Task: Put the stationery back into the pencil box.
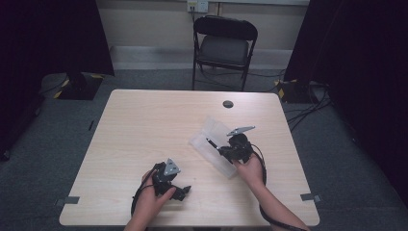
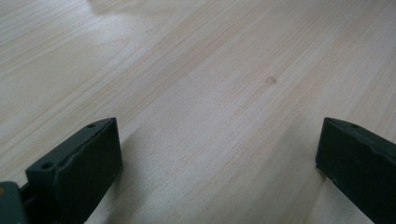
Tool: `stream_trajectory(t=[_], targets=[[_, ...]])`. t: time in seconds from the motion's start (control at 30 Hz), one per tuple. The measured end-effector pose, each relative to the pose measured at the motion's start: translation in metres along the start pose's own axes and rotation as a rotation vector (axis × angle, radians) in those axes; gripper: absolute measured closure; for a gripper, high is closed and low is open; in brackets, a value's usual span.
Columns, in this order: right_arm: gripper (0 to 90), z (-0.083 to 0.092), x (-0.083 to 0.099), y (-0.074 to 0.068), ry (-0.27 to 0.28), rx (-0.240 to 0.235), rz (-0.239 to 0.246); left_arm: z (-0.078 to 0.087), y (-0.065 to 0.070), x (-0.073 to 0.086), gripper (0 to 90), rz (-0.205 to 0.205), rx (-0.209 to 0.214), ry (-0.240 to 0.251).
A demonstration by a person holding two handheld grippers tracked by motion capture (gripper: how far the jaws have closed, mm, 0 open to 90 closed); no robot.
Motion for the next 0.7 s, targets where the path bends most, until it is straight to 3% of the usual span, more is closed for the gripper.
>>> stream_trajectory(t=[0.7], targets=[[79.4,-0.013,0.005,-0.002,-0.022,-0.001,0.009,0.0,0.0,0.0,0.0,0.0,0.0,0.0]])
Point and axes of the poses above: each handheld gripper's, and its own axes: z roughly backward along the jaws, x roughly out of its underside, y roughly to its right, the point moved 2 cm from there along -z, roughly forward along the jaws, and after that the axes turned 10 degrees about -z, right-handed, at the moved point
